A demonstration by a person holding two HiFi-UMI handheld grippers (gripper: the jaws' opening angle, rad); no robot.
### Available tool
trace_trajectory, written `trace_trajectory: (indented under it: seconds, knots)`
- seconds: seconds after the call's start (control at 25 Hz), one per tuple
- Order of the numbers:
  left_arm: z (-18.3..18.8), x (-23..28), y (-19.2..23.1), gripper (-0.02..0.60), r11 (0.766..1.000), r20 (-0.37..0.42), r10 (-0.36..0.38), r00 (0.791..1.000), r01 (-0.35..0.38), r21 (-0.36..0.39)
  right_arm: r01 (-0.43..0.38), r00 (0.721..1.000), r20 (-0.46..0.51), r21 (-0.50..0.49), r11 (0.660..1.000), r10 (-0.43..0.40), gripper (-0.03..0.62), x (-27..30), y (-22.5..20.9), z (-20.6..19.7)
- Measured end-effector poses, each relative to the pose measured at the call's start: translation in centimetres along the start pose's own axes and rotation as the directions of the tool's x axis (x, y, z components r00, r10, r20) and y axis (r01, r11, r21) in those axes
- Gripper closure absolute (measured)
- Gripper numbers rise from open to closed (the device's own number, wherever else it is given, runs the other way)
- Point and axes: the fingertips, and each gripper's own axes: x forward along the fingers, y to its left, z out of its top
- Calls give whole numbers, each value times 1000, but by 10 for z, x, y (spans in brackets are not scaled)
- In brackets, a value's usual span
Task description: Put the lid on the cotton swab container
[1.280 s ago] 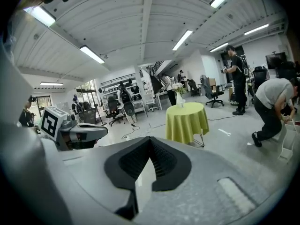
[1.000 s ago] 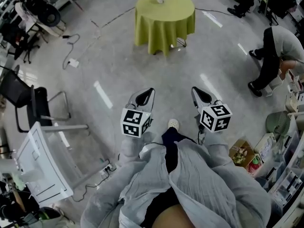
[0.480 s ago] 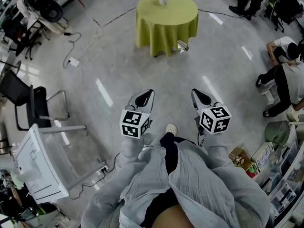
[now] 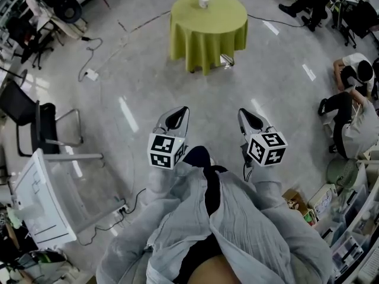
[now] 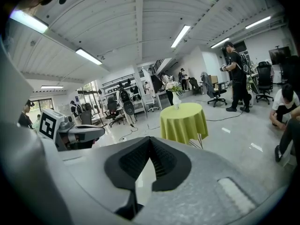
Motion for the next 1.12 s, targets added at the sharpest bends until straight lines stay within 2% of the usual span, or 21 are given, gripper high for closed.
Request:
trace_trajectory:
  seconds: [0.48, 0.8, 1.12]
  knots:
    - [2, 17, 2, 563, 999, -7, 9, 1000, -10, -32, 9, 999, -35, 28, 1000, -8, 592, 13, -14, -9]
    - [21, 63, 28, 563, 1000, -9, -17, 1000, 16, -25, 9, 999, -40, 24, 1000, -8, 592, 55, -34, 16]
    - [62, 124, 67, 563, 999, 1, -54, 999, 54, -2, 59, 998, -11, 20, 998, -59, 592, 101, -70, 72]
